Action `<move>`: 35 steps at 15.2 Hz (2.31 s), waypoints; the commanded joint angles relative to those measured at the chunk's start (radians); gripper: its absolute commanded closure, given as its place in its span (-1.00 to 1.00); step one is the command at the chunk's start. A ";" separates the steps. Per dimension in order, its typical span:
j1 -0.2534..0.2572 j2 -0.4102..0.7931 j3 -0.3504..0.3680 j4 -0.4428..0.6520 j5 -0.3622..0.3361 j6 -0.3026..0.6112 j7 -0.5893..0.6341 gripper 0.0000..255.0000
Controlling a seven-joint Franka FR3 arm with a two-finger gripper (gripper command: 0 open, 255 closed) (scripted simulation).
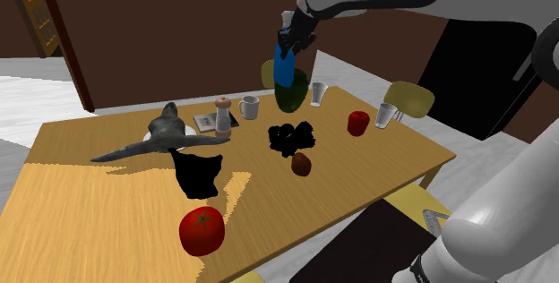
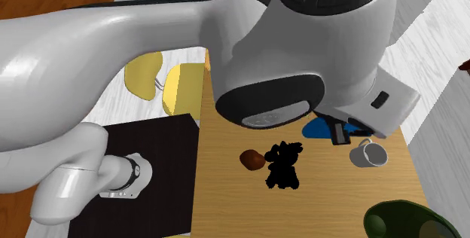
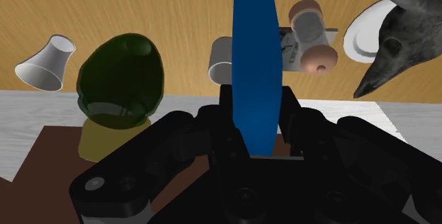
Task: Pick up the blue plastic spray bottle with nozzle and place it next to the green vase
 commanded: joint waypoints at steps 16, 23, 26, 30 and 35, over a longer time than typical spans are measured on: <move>-0.179 0.274 -0.150 0.351 0.143 -0.081 -0.391 1.00; -0.261 0.493 -0.177 0.677 0.186 -0.200 -0.508 1.00; -0.295 0.640 -0.183 0.915 0.196 -0.296 -0.543 1.00; -0.303 0.637 -0.182 0.868 0.201 -0.254 -0.556 1.00; -0.306 0.599 -0.180 0.737 0.208 -0.162 -0.570 1.00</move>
